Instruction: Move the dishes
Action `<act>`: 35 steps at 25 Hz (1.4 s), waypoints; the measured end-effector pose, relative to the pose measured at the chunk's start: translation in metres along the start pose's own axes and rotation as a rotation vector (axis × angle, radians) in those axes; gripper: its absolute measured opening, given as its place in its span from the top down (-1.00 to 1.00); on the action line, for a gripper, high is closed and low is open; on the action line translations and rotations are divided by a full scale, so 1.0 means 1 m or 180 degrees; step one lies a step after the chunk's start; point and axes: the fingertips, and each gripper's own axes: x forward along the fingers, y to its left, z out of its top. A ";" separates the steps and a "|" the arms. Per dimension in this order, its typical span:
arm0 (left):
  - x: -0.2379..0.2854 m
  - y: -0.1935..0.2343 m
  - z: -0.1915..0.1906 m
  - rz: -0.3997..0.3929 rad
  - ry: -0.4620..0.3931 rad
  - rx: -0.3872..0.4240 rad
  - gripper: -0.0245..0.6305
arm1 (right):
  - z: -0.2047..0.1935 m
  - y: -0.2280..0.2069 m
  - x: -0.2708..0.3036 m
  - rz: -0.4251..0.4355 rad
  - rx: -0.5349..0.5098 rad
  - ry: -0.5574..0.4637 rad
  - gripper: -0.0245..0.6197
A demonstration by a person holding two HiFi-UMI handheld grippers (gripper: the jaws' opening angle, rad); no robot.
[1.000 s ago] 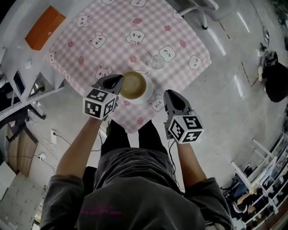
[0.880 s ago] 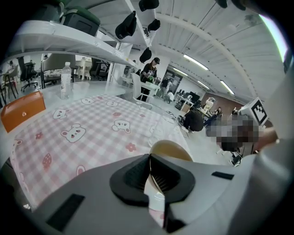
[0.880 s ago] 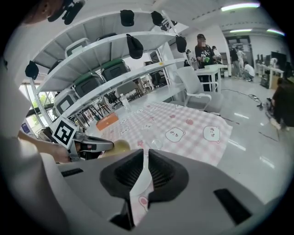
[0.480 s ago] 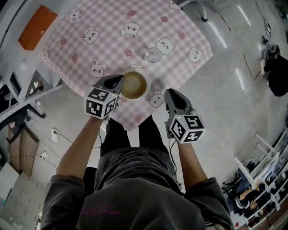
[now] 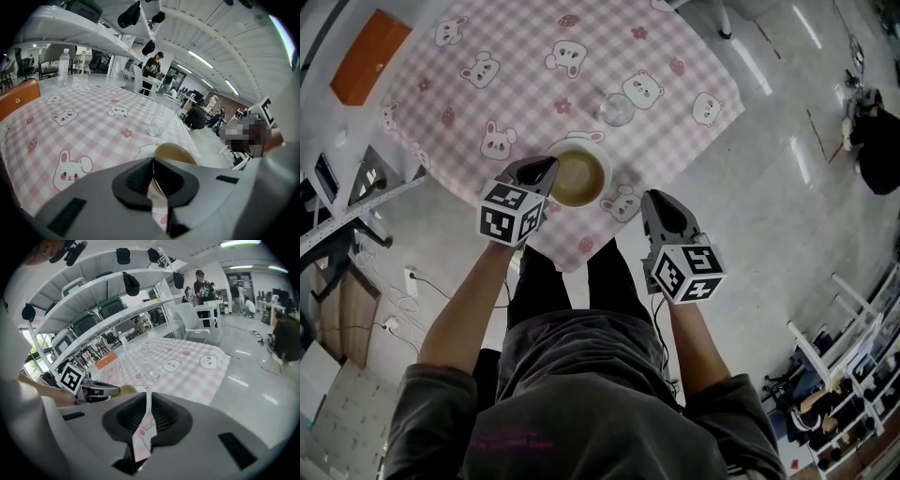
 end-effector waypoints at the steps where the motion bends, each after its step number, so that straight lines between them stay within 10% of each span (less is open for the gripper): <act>1: 0.001 0.000 -0.001 -0.0002 0.0002 -0.0005 0.90 | -0.001 0.000 0.000 -0.0001 0.0005 0.0003 0.80; 35: 0.004 0.005 -0.003 0.0026 -0.0016 0.0020 0.88 | 0.000 0.004 0.008 0.0039 0.0076 0.0018 0.80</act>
